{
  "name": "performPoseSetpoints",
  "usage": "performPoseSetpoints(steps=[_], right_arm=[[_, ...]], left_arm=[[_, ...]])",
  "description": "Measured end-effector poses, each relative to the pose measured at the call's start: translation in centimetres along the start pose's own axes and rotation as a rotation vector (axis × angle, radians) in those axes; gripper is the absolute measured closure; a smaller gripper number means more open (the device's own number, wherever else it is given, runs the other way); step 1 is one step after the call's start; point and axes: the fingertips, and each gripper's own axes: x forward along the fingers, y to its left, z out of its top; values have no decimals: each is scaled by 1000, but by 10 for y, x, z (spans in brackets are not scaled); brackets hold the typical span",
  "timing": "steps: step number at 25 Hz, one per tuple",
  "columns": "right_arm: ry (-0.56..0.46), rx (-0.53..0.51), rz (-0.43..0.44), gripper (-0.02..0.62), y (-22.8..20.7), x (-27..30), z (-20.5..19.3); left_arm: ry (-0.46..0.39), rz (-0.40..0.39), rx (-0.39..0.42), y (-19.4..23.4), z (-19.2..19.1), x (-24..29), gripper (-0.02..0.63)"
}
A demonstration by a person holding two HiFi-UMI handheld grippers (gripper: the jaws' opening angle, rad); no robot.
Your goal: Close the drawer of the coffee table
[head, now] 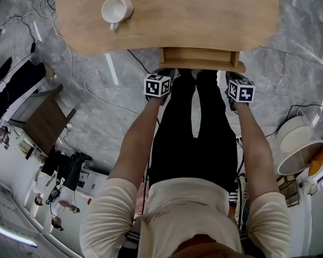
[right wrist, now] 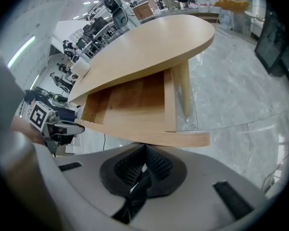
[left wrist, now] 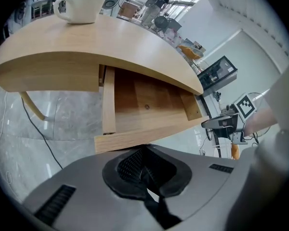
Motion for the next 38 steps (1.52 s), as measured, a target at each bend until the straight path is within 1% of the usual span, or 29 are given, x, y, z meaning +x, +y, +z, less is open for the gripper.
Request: performPoseSetpoints(steps=[3,7,10,16,21,33,38], right_arm=[[3,-3,-5,601,1,0,-1],[-5,-10,-20,601,0,0,2],[-20,-26,-24,601,0,-1,11],[-32,-49,-2,601,0,1,35],[-32,-50,3,601,-1,2,44],[-52,-58,7,601,-5,11,73],[-65,-89,7,601,-7,8,85]], left_arm=[[8,3,25,-1,-1,-2,604],[4,-2,36,-1,1,-2,604],[-9,-1,43,1,11,-4,605],[-20,2,52,7,36,-2,605],[-18,12,71,7,45,-2,605],[-49,23,110,14,75,2,604],[-54,27,137,13,87,1,604]])
